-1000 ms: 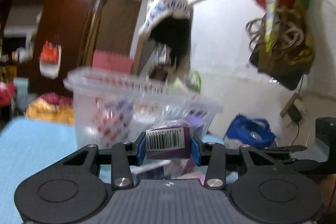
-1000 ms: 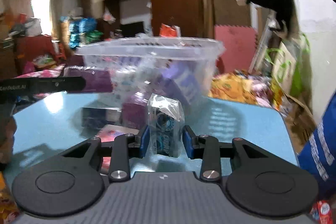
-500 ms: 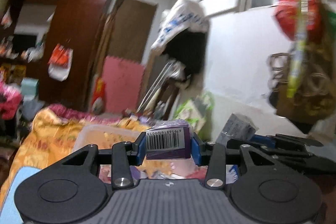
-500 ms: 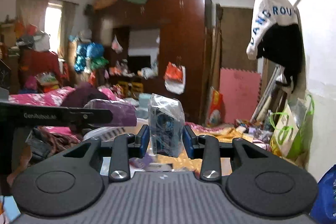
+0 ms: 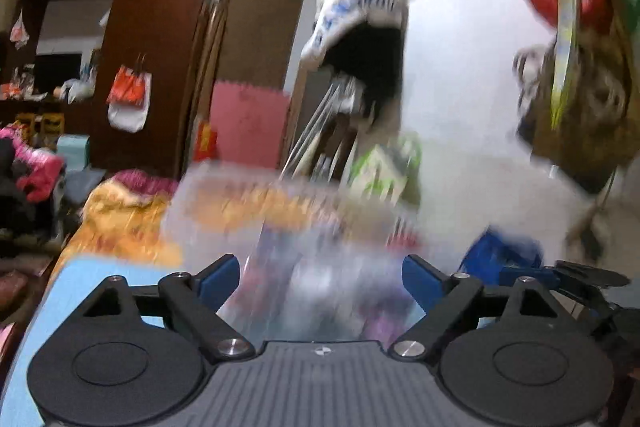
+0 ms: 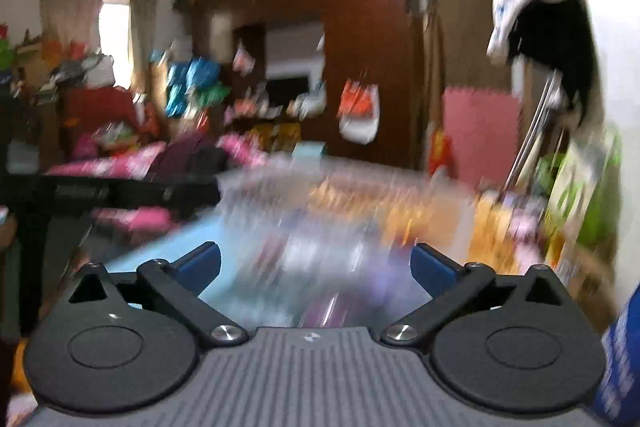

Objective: Organize objects

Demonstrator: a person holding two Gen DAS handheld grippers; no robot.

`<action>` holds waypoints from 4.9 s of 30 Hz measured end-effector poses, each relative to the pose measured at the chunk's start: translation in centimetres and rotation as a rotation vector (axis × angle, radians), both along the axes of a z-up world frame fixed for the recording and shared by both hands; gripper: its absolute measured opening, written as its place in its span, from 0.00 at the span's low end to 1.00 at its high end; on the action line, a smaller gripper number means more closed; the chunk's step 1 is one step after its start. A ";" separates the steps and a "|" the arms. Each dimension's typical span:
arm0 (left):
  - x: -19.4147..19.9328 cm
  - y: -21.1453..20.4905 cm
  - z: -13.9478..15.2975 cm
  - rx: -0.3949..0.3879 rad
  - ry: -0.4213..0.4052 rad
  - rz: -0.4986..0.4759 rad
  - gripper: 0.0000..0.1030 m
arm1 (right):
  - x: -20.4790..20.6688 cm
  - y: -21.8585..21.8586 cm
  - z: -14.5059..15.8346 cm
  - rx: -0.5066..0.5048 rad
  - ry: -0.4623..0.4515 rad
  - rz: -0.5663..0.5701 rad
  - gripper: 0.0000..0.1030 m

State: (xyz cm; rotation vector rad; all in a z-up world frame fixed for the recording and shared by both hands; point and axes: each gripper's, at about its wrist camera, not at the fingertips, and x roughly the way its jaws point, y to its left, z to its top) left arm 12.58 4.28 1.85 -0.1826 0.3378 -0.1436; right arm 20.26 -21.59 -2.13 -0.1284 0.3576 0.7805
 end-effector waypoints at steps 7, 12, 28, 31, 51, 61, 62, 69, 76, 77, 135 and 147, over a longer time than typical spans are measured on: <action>2.1 0.5 -4.9 -0.009 0.143 -0.034 0.86 | 1.1 2.4 -4.4 -0.108 0.037 -0.055 1.00; 2.4 0.3 -6.0 0.034 0.171 -0.023 0.86 | 4.8 2.3 -3.4 0.020 0.158 -0.059 0.81; 4.0 -0.6 -7.5 0.016 0.280 -0.045 0.86 | 3.1 -0.9 -5.3 0.032 0.139 -0.099 0.37; 4.7 -2.0 -7.5 0.047 0.284 -0.048 0.86 | 3.3 -0.8 -5.6 0.055 0.145 -0.102 0.37; 0.9 -1.5 -5.7 -0.011 0.058 -0.032 0.47 | 0.5 -1.0 -5.1 0.071 0.019 -0.117 0.37; -1.2 -1.6 2.8 -0.011 -0.116 -0.022 0.46 | -1.5 -0.8 2.1 0.174 -0.131 -0.078 0.37; -0.1 -1.5 3.8 -0.013 -0.111 -0.017 0.46 | -0.8 -0.2 3.1 0.175 -0.137 -0.072 0.37; 7.9 -0.1 6.8 -0.021 -0.008 0.104 0.46 | 4.6 4.2 6.8 0.079 -0.179 -0.113 0.37; 9.8 0.9 4.5 -0.004 0.057 0.143 0.78 | 6.2 5.2 4.8 -0.011 -0.138 -0.105 0.84; 8.9 1.1 4.3 -0.014 0.037 0.143 0.78 | 5.3 4.5 4.7 0.005 -0.130 -0.095 0.89; -8.0 -1.4 -6.5 0.054 -0.004 0.153 0.61 | -0.1 1.1 -3.9 0.029 0.171 -0.123 0.73; 4.7 -1.1 7.1 0.073 -0.027 0.140 0.61 | 8.0 3.9 8.1 0.074 -0.015 -0.110 0.73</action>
